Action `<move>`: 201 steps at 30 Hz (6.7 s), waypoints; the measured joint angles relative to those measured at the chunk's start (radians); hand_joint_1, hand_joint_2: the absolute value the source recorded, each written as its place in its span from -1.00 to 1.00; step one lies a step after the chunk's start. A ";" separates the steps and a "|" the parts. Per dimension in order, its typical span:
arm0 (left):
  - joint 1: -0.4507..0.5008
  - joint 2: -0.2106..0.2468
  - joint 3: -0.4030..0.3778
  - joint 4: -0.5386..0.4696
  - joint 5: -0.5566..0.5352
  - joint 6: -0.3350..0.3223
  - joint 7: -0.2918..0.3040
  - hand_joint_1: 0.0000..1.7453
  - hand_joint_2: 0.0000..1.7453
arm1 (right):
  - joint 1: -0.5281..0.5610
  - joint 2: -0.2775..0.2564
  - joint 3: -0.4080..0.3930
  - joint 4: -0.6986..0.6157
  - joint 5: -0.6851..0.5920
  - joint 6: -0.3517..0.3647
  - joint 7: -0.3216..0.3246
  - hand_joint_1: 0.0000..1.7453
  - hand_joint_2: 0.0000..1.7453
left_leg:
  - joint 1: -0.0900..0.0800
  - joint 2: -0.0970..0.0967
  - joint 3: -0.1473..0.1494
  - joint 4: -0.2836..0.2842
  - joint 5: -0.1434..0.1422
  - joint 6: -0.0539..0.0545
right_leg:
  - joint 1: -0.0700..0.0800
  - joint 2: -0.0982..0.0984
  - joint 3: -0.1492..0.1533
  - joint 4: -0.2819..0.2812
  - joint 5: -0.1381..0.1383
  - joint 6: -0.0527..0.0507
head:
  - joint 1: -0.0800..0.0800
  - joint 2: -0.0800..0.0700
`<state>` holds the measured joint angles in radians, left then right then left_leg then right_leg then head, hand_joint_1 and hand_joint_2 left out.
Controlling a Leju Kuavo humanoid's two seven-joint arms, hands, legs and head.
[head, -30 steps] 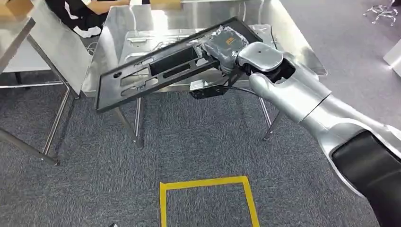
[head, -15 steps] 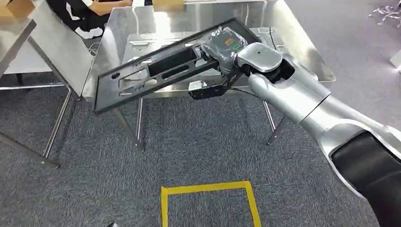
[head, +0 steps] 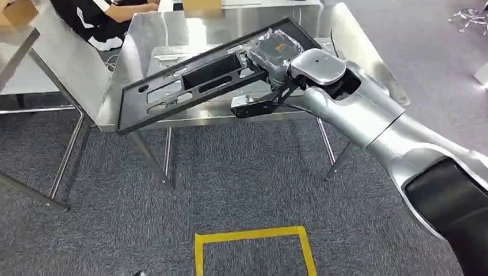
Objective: Take the parts from the cabinet and place them on the table.
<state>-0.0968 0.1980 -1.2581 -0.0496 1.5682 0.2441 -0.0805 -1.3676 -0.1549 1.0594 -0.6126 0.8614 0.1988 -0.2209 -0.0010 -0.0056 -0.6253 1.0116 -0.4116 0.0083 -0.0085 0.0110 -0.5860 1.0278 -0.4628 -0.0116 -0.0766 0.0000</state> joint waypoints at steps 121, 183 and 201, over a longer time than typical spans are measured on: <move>-0.011 0.010 -0.060 0.000 0.000 0.011 -0.007 -1.00 1.00 | 0.299 -0.027 -0.246 -0.057 0.148 -0.164 0.042 1.00 1.00 | -0.025 -0.001 -0.005 -0.012 0.008 0.047 | 0.009 0.006 0.012 0.000 -0.010 -0.025 | 0.010 0.000; -0.006 -0.015 -0.036 0.000 0.000 -0.051 -0.138 -1.00 -1.00 | 0.567 0.017 -0.410 0.018 0.164 -0.253 -0.011 -1.00 -1.00 | 0.012 -0.003 0.027 0.010 -0.038 -0.012 | -0.007 -0.003 -0.022 0.004 0.016 0.012 | 0.014 0.000; -0.003 -0.012 -0.034 -0.001 0.000 -0.068 -0.123 -1.00 -1.00 | 0.489 -0.002 -0.410 0.038 0.196 -0.208 -0.013 -1.00 -1.00 | -0.006 0.000 -0.021 0.034 -0.024 -0.003 | -0.004 -0.012 -0.014 0.005 0.018 -0.017 | 0.014 0.000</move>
<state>-0.0994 0.1862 -1.2924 -0.0504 1.5686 0.1766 -0.2037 -0.8782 -0.1568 0.6497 -0.5749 1.0575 -0.0095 -0.2342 -0.0075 -0.0057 -0.6463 1.0459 -0.4351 0.0050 -0.0125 -0.0006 -0.5999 1.0326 -0.4445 -0.0290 -0.0626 0.0000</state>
